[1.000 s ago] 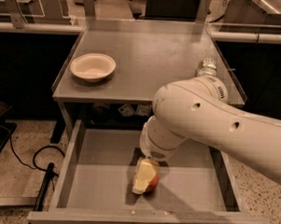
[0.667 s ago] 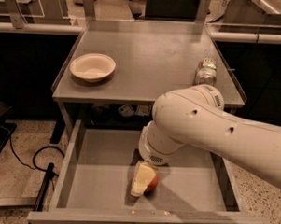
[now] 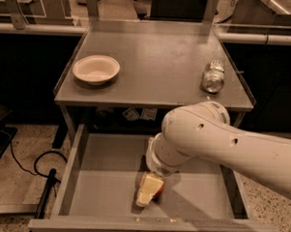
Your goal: Pick apple from top drawer and place on counter
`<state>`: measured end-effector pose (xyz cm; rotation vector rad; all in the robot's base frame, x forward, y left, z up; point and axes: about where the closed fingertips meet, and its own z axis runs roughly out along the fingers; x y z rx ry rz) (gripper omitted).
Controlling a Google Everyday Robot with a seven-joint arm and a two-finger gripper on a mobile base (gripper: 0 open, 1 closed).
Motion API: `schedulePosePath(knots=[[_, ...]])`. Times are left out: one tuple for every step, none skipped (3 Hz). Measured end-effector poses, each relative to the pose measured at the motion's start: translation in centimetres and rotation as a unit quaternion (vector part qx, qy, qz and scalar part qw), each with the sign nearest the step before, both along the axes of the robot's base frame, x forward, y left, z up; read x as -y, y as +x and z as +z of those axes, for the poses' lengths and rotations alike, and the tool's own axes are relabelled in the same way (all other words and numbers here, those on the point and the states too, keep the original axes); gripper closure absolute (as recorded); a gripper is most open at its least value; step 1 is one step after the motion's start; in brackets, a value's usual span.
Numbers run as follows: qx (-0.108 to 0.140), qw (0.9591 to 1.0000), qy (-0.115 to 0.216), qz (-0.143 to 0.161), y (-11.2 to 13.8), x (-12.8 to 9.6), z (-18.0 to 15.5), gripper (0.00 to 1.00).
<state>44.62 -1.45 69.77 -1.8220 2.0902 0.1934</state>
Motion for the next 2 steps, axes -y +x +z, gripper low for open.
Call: schedulePosePath(knots=[[-0.001,1.0,0.007,0.002,-0.1,0.3,-1.6,0.0],[0.0,0.9997,0.023,0.0,-0.4,1.0,-3.0,0.0]])
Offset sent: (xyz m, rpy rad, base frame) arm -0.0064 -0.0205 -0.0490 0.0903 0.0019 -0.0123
